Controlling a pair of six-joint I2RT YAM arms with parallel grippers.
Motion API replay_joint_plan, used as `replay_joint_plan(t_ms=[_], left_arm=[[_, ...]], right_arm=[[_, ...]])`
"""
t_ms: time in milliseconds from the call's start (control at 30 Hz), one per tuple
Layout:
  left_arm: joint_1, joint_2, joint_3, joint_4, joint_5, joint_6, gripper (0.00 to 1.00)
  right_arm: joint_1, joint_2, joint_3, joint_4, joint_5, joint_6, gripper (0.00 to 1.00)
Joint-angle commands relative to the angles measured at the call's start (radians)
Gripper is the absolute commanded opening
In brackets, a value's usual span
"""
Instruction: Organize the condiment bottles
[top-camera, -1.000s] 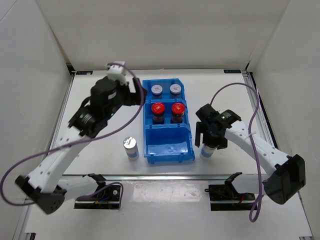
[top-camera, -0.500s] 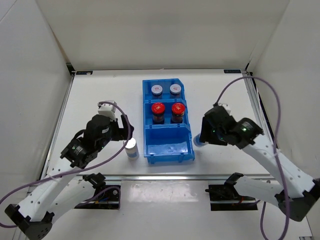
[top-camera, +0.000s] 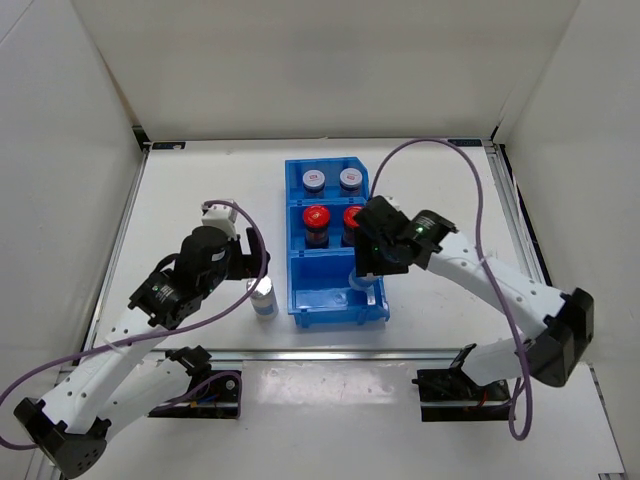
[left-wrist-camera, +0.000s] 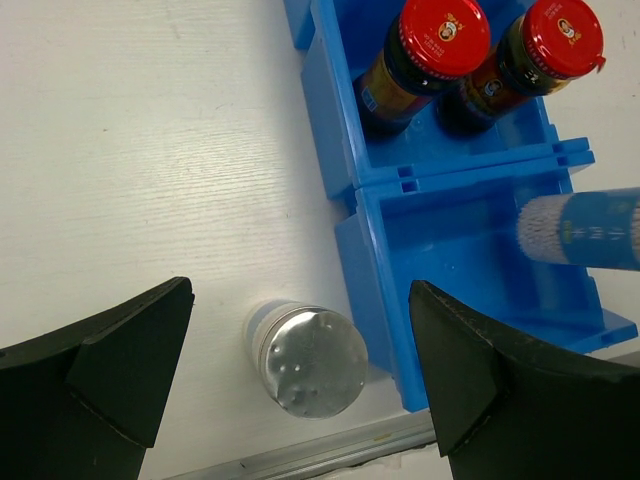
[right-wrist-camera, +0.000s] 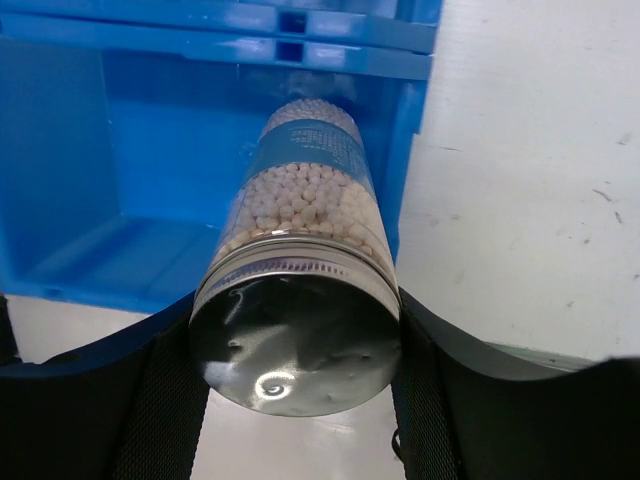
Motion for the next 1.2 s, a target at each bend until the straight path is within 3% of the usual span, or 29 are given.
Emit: replay_joint_plan(t_ms=[0, 133, 433, 467, 633, 667, 1000, 1067, 1167], left_arm=[[-0.003, -0.004, 0.031, -0.016, 0.034, -0.005, 1.00], [-0.003, 0.005, 0.031, -0.040, 0.053, 0.015, 1.00], [-0.003, -0.006, -0.025, -0.071, 0.107, 0.015, 1.00], [-0.012, -0.006, -0.025, -0.071, 0.107, 0.015, 1.00], [-0.032, 0.006, -0.025, -0.071, 0.116, 0.015, 1.00], [-0.041, 0.040, -0.025, -0.083, 0.116, 0.003, 1.00], [-0.063, 0.172, -0.012, -0.131, 0.097, -0.077, 1.00], [-0.072, 0.181, -0.002, -0.131, 0.097, -0.077, 0.96], [-0.072, 0.204, 0.008, -0.131, 0.097, -0.077, 0.77]], right_arm=[[0.009, 0.028, 0.006, 0.096, -0.009, -0.018, 0.00], [0.009, 0.106, 0.006, 0.096, -0.009, -0.018, 0.03], [0.027, 0.252, 0.058, 0.075, -0.009, -0.018, 0.33], [0.027, 0.261, 0.071, 0.075, -0.009, -0.018, 0.46], [0.027, 0.270, 0.127, 0.032, 0.003, -0.018, 0.84], [0.027, 0.270, 0.141, 0.009, 0.017, -0.008, 1.00], [0.027, 0.038, 0.250, -0.034, 0.141, -0.007, 1.00], [0.027, 0.011, 0.250, -0.034, 0.163, -0.018, 1.00], [0.018, -0.027, 0.250, -0.059, 0.199, -0.036, 1.00]])
